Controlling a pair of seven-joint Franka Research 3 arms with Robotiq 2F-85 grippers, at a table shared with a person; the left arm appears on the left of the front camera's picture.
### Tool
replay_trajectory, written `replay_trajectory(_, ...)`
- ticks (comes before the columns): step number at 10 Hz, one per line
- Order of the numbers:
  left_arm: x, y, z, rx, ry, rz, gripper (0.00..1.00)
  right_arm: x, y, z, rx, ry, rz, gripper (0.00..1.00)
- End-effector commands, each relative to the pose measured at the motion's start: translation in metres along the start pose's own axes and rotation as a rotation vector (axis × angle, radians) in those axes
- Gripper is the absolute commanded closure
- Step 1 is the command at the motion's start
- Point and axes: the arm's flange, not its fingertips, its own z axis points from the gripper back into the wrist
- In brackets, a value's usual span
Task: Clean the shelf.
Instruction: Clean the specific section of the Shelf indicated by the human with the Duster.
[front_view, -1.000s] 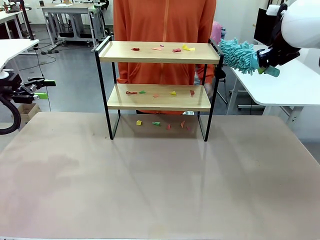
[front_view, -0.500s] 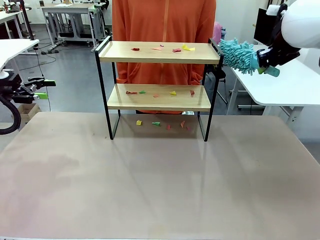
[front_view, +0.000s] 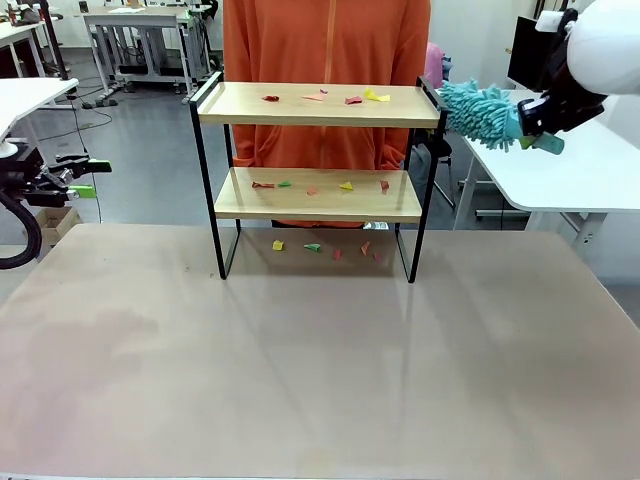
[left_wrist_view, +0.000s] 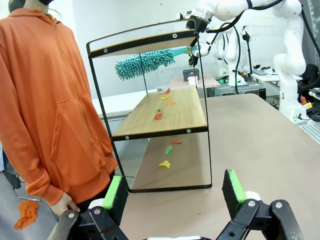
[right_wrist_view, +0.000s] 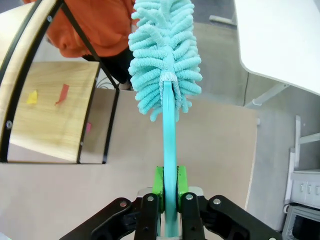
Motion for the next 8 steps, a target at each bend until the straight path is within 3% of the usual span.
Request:
replay_trajectory(1,0.003,-0.002,-0.002,-0.009,0.009,0.001,0.0,-0.021,-0.039,0.024,0.019,0.034,0.187,0.87)
replay_trajectory(5,0.003,-0.002,-0.002,-0.009,0.009,0.001,0.0,-0.077,-0.089,0.059,-0.042,0.167,0.619,0.87)
replay_trajectory(8,0.003,-0.002,-0.002,-0.009,0.009,0.001,0.0,-0.118,-0.082,0.088,0.064,0.261,1.015,0.87)
